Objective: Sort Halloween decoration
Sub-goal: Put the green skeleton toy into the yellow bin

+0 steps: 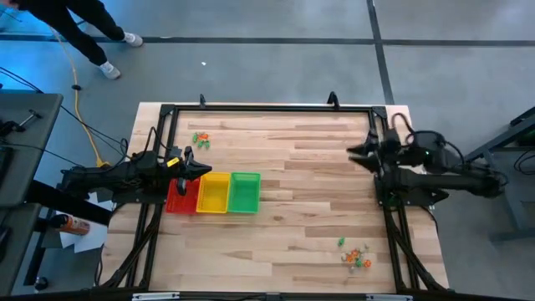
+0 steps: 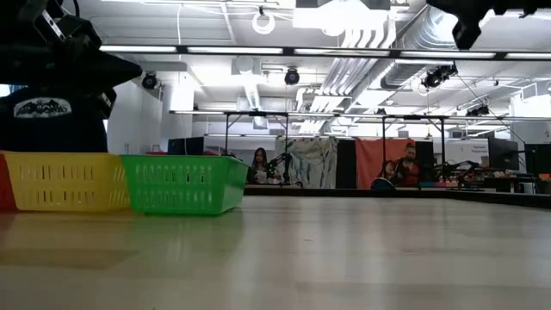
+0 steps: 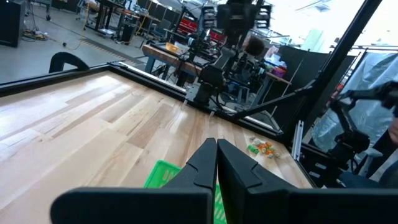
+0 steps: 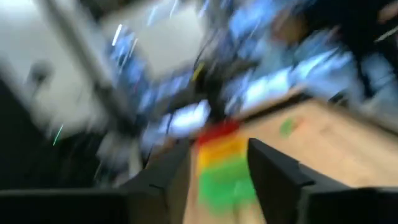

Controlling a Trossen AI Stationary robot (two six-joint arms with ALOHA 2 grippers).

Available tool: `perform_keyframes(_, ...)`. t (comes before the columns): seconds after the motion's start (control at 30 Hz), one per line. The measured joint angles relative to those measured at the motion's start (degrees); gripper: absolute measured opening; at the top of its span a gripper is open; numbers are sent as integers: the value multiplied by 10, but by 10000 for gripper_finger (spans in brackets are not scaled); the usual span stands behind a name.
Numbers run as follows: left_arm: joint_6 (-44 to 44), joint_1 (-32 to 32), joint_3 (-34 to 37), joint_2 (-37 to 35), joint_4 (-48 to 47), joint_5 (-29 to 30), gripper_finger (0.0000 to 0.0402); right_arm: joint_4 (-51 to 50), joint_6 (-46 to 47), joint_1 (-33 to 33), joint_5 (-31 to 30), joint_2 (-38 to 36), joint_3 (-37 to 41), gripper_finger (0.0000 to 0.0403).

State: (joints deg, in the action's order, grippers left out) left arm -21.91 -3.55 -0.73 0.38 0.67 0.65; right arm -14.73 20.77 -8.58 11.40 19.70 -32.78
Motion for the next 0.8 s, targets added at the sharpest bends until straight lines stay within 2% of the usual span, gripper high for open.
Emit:
perform_keyframes(0.07, 0, 0, 0, 0, 0, 0, 3, -96, -38, 0, 74, 50, -58, 189)
perform_keyframes(0.13, 0, 0, 0, 0, 0, 0, 3, -206, -85, 2, 123, 105, -111, 207)
perform_keyframes(0.23, 0, 0, 0, 0, 0, 0, 3, -348, -151, 30, 154, 185, -184, 220)
perform_keyframes(0.33, 0, 0, 0, 0, 0, 0, 3, -435, -198, 85, 155, 263, -235, 221)
perform_keyframes(0.6, 0, 0, 0, 0, 0, 0, 3, -471, -204, 300, 101, 445, -282, 216)
perform_keyframes(0.8, 0, 0, 0, 0, 0, 0, 3, -445, -80, 411, 33, 557, -282, 216)
